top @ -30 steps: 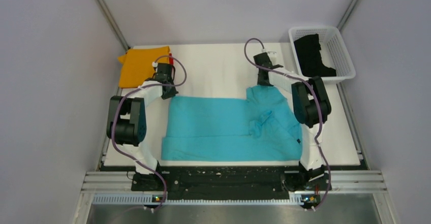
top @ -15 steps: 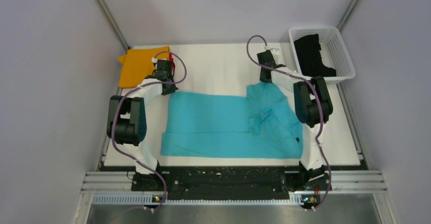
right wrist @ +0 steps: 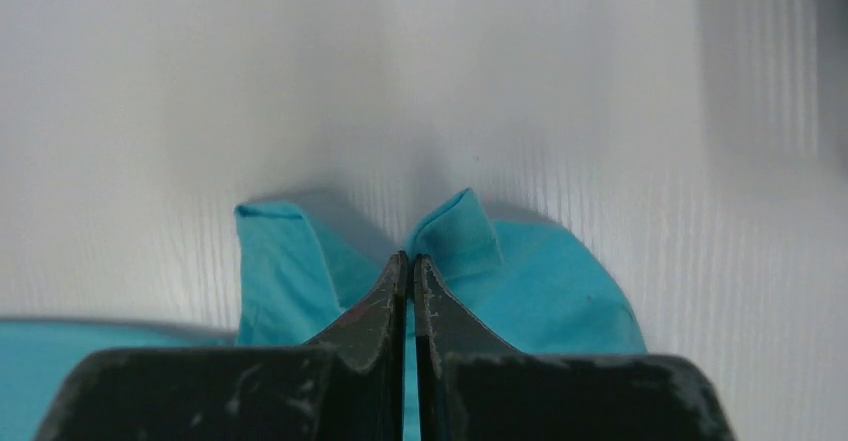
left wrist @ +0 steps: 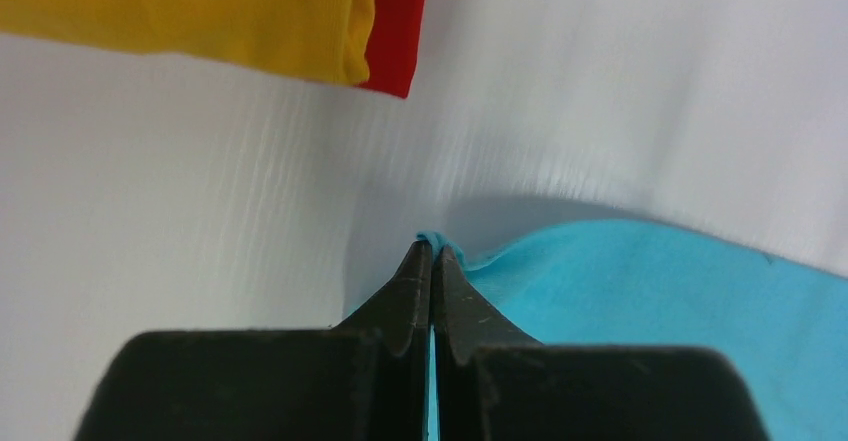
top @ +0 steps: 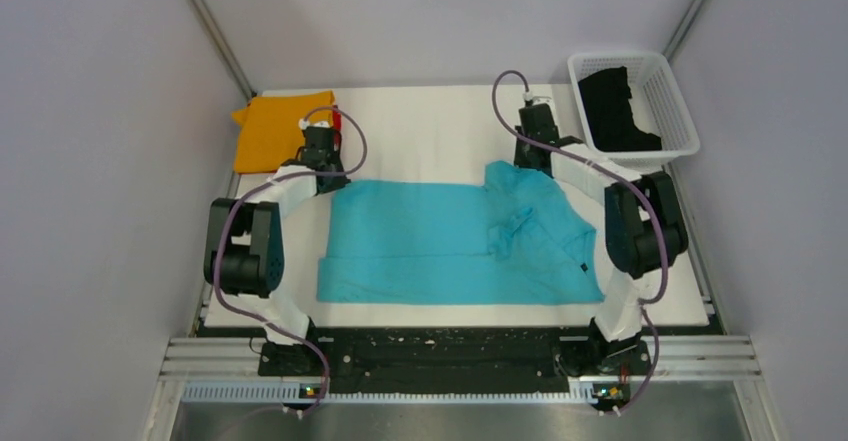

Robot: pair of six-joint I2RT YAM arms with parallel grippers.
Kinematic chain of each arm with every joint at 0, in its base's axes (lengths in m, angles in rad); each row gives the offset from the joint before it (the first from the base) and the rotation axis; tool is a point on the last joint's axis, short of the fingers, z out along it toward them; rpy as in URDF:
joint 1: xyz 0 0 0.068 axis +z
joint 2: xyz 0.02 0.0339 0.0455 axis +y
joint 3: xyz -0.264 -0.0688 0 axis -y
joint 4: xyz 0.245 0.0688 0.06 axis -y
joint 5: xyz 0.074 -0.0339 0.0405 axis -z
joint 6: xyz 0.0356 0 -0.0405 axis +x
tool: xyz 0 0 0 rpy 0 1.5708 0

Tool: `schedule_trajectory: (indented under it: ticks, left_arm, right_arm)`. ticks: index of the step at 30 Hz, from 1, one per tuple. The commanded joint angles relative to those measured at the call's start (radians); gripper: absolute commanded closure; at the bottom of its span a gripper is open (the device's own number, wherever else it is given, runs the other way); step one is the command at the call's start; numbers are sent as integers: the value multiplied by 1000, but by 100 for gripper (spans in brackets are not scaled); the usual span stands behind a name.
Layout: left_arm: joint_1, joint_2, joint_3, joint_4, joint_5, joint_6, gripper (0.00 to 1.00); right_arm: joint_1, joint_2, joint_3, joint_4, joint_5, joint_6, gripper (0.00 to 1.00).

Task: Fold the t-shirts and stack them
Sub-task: Grab the side of the flattened tshirt furthest away from the robot with both arms, then fold the other side of the tshirt into a rectangle

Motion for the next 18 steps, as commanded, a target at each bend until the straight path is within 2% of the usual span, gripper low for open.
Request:
schedule_trajectory:
  ticks: [1,12,18]
  left_arm:
    - [3,-143,-95,99,32,-20,100]
    - [2,-438,-382,160,25,-86,100]
    - [2,-588,-503,158,30,-131,100]
  right_arm:
    - [28,-193,-102,25,-48,-1,100]
    - [137,-524,-314,-139,41,34,100]
    - [151,-693,-398,-273,60,62,100]
